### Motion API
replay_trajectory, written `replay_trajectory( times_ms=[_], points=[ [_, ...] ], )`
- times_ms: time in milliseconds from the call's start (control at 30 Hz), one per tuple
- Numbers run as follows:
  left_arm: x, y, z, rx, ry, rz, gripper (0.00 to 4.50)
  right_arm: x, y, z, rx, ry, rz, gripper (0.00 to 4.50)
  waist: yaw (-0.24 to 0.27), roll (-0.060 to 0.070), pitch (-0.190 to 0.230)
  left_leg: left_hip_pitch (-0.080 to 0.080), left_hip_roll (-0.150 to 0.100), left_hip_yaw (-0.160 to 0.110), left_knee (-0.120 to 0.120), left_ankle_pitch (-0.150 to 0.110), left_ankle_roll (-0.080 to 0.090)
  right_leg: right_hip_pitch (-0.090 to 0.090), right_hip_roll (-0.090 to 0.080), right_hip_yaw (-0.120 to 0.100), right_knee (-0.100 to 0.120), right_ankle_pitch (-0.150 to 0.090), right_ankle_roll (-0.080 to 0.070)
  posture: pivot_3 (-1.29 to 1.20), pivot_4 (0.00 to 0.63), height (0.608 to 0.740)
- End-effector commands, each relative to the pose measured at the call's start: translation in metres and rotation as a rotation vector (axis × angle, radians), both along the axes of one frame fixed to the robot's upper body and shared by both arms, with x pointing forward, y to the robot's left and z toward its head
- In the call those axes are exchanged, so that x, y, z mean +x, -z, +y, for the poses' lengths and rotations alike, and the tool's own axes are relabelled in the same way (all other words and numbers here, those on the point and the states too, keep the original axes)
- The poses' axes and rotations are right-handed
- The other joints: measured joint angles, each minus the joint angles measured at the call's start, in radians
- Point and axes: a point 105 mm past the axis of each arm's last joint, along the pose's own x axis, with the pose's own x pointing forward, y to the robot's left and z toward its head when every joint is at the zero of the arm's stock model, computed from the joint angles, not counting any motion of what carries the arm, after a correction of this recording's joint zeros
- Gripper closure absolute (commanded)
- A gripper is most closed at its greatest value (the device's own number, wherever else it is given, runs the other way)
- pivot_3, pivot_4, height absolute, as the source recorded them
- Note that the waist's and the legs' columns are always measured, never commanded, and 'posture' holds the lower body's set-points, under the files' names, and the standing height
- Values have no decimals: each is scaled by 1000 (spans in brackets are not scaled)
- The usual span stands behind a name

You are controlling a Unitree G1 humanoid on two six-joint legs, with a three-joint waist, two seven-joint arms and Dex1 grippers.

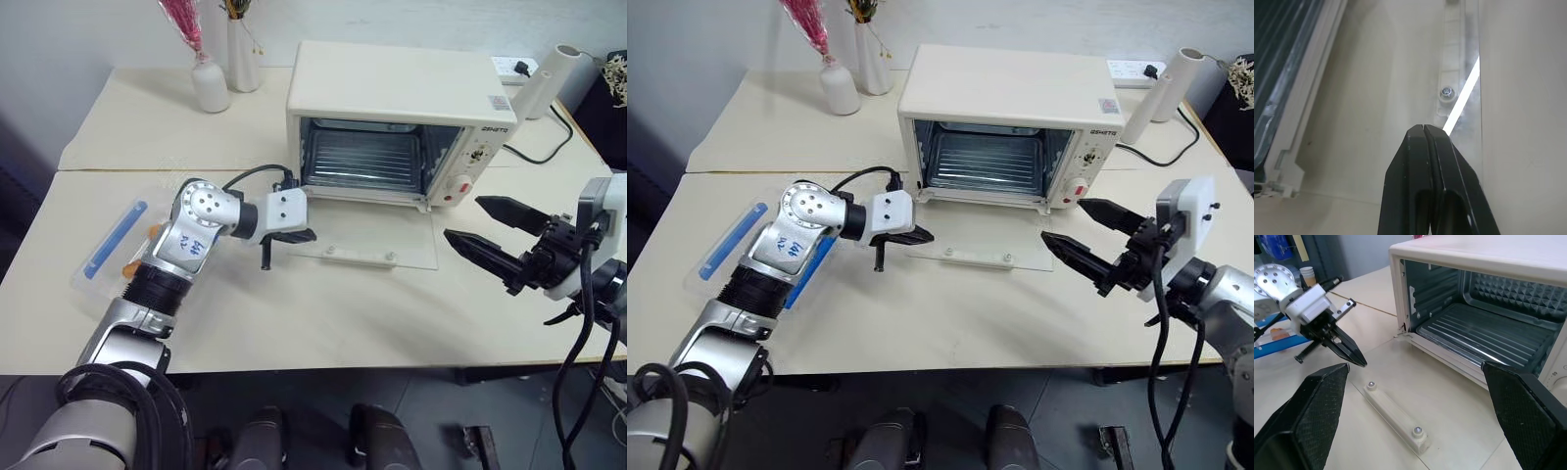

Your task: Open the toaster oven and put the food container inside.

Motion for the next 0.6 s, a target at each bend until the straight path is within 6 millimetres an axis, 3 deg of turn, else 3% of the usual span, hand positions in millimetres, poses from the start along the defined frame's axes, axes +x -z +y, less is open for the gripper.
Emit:
replay_trajectory(
  times_ms=[33,100,167,267,433,600],
  points=[
    [-20,-56,17,-153,-48,-19,4483,-1,-11,5,-25,-52,-37,0,-2,0,0,0,0,0,0,0,0,0,0,0,0,0,0,0,150,740],
    [-30,-75,31,-211,-119,-5,4483,2,-12,9,-33,-82,-38,0,-7,0,0,0,0,0,0,0,0,0,0,0,1,0,0,0,150,740],
    [-38,-97,51,-305,-239,-9,4089,5,-13,15,-35,-123,-32,0,-9,0,0,1,1,-1,0,0,0,0,0,0,1,0,0,0,150,740],
    [-49,-111,76,-391,-407,-24,3298,9,-12,19,-42,-170,-21,0,-8,0,0,1,0,-1,0,0,0,0,0,0,1,0,0,0,150,740],
    [-85,-113,119,-514,-707,21,1716,18,-11,27,-70,-261,-8,0,-3,-1,0,0,0,-2,1,0,0,0,0,0,1,0,0,0,150,740],
    [-113,-96,150,-624,-879,-17,206,33,-10,32,-93,-325,-18,0,-2,-1,0,1,0,-3,1,0,0,1,-1,1,1,0,0,0,150,740]
  ],
)
